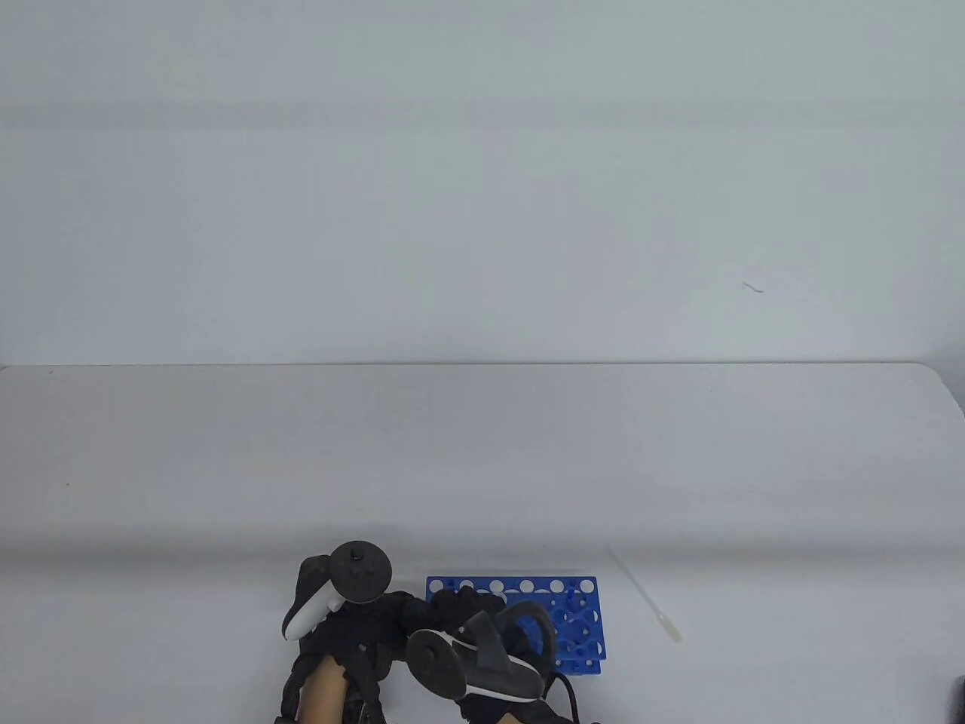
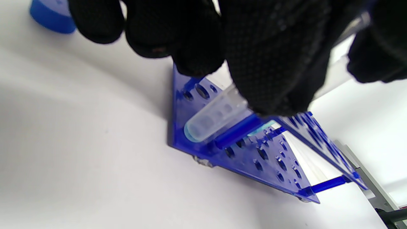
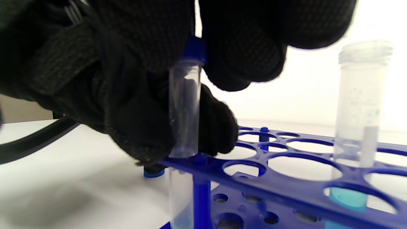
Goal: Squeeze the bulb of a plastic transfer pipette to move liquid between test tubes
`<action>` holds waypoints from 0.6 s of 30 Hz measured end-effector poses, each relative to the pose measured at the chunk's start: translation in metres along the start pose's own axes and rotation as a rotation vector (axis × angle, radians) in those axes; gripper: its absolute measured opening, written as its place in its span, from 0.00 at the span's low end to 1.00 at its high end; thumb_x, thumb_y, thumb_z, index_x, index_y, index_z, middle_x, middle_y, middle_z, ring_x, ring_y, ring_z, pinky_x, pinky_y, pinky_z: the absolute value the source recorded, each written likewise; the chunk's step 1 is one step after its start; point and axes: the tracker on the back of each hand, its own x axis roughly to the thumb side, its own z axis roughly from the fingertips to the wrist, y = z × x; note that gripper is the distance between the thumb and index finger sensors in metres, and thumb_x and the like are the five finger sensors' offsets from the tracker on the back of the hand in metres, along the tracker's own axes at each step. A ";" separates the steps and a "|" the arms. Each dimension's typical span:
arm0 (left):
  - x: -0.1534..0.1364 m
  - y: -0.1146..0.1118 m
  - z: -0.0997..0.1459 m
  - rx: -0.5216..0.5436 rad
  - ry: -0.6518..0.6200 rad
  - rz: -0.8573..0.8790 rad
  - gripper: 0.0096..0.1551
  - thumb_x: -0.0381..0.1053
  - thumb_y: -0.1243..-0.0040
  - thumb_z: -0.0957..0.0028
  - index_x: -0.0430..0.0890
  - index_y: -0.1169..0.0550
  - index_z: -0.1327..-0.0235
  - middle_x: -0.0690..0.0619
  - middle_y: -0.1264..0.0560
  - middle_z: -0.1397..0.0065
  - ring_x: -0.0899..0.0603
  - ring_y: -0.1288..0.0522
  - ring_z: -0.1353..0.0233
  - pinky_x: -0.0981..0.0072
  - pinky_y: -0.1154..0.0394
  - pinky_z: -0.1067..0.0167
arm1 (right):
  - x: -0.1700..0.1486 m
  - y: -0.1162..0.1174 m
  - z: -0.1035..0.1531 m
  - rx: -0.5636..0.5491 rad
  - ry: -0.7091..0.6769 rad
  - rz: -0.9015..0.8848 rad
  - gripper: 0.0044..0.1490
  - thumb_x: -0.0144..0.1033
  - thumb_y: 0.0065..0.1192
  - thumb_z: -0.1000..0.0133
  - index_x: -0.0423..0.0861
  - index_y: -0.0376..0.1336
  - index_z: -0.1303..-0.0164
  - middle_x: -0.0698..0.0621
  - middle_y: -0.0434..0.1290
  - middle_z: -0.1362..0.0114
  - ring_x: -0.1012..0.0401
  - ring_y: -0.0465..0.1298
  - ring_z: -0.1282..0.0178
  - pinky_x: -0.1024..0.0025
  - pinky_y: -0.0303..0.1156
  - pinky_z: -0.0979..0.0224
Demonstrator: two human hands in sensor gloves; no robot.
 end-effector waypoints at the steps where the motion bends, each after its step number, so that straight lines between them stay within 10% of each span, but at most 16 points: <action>1: 0.000 0.000 0.000 0.001 0.000 0.000 0.29 0.58 0.27 0.66 0.72 0.22 0.48 0.58 0.26 0.36 0.48 0.31 0.38 0.44 0.35 0.28 | -0.001 0.000 0.000 0.006 0.001 -0.003 0.29 0.36 0.69 0.54 0.54 0.70 0.40 0.45 0.78 0.35 0.56 0.78 0.53 0.56 0.73 0.45; 7: 0.000 0.000 0.000 0.000 0.000 0.000 0.29 0.58 0.27 0.66 0.72 0.22 0.48 0.58 0.26 0.36 0.48 0.31 0.38 0.44 0.35 0.28 | -0.001 0.002 0.001 -0.090 0.068 0.054 0.46 0.57 0.65 0.58 0.45 0.64 0.32 0.48 0.81 0.40 0.58 0.81 0.58 0.59 0.76 0.50; 10: 0.000 0.000 0.000 0.000 0.001 -0.001 0.29 0.58 0.26 0.66 0.72 0.22 0.48 0.58 0.26 0.36 0.48 0.31 0.38 0.44 0.35 0.28 | 0.000 0.004 0.001 -0.096 0.077 0.109 0.35 0.53 0.66 0.57 0.47 0.71 0.42 0.53 0.84 0.53 0.61 0.81 0.65 0.62 0.78 0.55; 18: 0.000 0.000 0.000 0.000 0.000 -0.001 0.29 0.58 0.26 0.66 0.72 0.22 0.48 0.58 0.26 0.36 0.48 0.31 0.38 0.44 0.35 0.28 | 0.002 -0.002 0.002 -0.050 0.020 0.037 0.31 0.42 0.69 0.55 0.48 0.70 0.40 0.44 0.82 0.42 0.57 0.80 0.57 0.57 0.75 0.48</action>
